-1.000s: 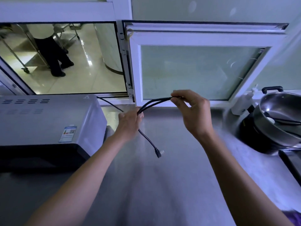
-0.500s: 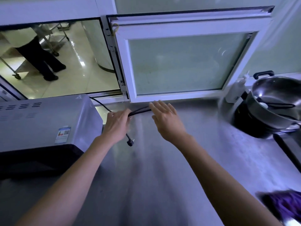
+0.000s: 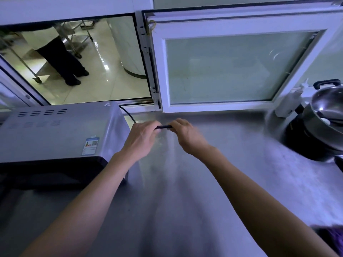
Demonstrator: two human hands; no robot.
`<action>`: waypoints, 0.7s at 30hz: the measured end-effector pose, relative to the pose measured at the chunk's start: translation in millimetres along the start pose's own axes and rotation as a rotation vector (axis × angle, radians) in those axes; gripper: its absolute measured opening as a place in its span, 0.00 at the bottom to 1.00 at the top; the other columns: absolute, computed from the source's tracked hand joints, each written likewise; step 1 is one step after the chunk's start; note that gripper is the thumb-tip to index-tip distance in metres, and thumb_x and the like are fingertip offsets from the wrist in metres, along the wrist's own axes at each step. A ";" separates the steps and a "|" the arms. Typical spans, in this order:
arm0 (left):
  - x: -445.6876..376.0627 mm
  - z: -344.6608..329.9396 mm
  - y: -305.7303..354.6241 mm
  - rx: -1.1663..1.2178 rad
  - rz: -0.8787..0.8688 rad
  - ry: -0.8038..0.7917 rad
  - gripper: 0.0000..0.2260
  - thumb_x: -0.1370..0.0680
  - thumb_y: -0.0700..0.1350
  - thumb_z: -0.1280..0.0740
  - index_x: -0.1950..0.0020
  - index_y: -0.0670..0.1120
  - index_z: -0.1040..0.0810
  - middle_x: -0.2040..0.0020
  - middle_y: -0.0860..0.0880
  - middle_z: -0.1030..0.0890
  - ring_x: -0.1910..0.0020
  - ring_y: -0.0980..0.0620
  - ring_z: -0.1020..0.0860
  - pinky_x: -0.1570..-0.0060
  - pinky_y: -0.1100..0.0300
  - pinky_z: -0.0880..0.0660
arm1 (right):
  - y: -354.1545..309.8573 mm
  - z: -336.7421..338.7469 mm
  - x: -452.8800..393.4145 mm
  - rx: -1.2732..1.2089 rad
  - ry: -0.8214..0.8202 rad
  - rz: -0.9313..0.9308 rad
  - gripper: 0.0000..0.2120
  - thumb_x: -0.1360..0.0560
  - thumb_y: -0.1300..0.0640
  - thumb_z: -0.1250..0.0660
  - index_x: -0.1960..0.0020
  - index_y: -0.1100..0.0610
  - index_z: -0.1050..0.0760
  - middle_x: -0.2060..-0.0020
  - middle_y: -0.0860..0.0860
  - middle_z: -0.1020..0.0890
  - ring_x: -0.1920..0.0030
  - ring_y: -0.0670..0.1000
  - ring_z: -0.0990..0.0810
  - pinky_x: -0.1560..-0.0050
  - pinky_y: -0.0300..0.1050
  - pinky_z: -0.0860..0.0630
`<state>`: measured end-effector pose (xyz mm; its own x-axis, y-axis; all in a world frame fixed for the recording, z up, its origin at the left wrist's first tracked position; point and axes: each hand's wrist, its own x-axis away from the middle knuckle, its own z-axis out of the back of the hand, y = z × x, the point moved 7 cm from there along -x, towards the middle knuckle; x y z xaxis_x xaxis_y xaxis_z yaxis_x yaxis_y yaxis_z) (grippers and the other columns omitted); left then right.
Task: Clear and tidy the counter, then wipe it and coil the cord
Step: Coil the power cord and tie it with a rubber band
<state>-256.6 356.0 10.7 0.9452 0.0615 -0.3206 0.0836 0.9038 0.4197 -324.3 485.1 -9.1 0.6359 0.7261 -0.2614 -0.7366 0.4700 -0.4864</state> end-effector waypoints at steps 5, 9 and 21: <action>2.7 -4.2 -18.2 0.079 0.034 -0.003 0.10 0.17 0.43 0.37 0.56 0.39 0.30 0.67 0.43 0.27 0.70 0.42 0.29 0.71 0.45 0.31 | -3.2 17.9 -8.9 -0.026 0.114 0.007 0.09 0.17 0.61 0.40 0.47 0.63 0.23 0.55 0.57 0.24 0.54 0.56 0.29 0.57 0.55 0.28; -4.0 -6.2 -25.0 0.148 0.038 0.029 0.13 0.17 0.44 0.39 0.55 0.35 0.29 0.63 0.40 0.25 0.65 0.38 0.27 0.63 0.41 0.30 | -5.8 33.4 -16.8 -0.049 0.227 -0.018 0.08 0.18 0.65 0.40 0.46 0.63 0.22 0.55 0.57 0.24 0.53 0.59 0.27 0.58 0.53 0.27; -34.4 -14.5 -58.3 0.380 0.195 0.014 0.09 0.15 0.48 0.43 0.55 0.51 0.30 0.60 0.53 0.23 0.67 0.45 0.25 0.70 0.55 0.24 | 25.7 28.7 -20.3 -0.374 0.449 -0.351 0.11 0.20 0.67 0.42 0.50 0.63 0.21 0.56 0.56 0.22 0.57 0.53 0.25 0.56 0.39 0.30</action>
<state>-298.6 307.4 -15.0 0.9508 0.2235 -0.2148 0.0169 0.6545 0.7559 -362.7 496.8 7.7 0.9161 0.2457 -0.3169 -0.3914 0.3764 -0.8397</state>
